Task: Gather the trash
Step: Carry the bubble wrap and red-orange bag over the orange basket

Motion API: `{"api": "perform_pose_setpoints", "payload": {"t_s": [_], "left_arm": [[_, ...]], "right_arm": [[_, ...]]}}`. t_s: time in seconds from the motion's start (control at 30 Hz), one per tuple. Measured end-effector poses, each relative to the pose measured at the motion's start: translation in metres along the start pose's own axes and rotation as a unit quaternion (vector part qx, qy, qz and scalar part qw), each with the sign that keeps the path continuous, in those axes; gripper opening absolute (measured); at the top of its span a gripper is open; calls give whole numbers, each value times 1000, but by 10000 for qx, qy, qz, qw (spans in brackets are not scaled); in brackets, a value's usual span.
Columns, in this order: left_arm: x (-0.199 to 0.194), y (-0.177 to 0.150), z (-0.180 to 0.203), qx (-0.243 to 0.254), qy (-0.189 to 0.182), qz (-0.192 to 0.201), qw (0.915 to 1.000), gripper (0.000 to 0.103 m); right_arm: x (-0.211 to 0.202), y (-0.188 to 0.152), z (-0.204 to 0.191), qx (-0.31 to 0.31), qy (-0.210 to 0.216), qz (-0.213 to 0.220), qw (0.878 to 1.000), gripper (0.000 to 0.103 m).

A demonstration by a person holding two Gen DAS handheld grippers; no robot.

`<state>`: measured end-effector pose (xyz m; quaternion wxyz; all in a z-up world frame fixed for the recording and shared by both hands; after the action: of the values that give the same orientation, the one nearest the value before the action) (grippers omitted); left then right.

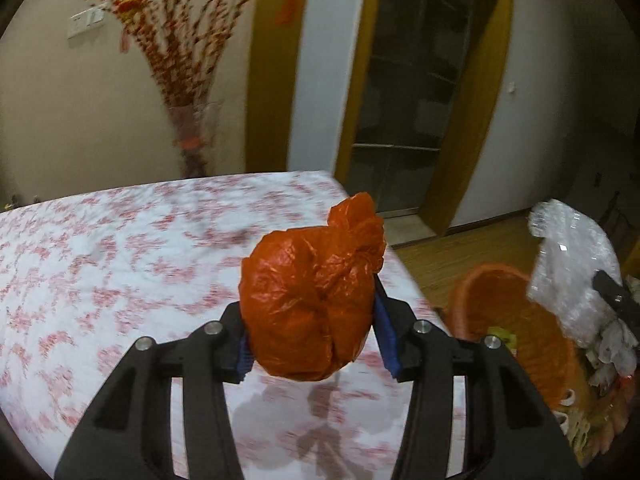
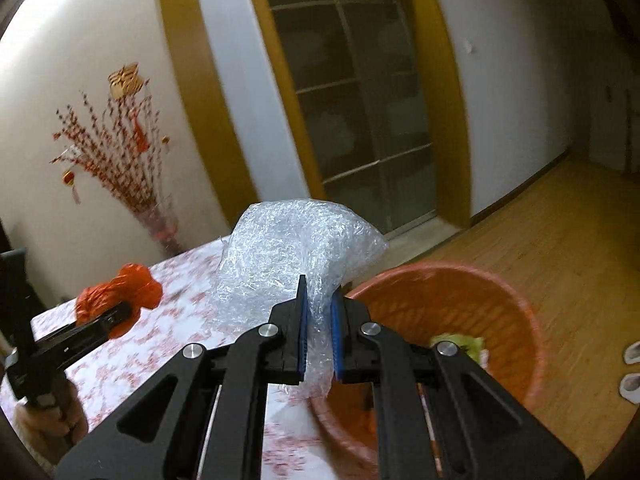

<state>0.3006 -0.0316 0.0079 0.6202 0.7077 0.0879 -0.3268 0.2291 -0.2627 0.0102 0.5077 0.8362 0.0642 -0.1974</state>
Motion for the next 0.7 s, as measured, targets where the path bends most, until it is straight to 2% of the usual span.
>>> {"api": "perform_pose_setpoints", "payload": {"t_s": [0.23,0.4,0.7], "left_arm": [[-15,0,67,116,-359,242,9990,50],[-11,-7,107,247,-543,278,9978,50],[20,-20,152,260,-935,-46,9953,50]], "right_arm": [[-15,5,28,155,-376,320,9987,10],[-22,9,50,334,-548,412,9971,10],[-15,7,85,588,-770,357,9947,10]]}}
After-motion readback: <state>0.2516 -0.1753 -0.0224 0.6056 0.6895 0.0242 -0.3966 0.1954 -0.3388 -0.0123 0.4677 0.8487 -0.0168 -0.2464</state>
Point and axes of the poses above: each gripper's, at about its wrist camera, not at the fingertips, and x roughly the way its jaws point, z to its right, y to its top, the point moved 7 cm from there along x, roughly the way its jaws point, and after that the axes turned 12 degrees about x, right-handed, at the moved point
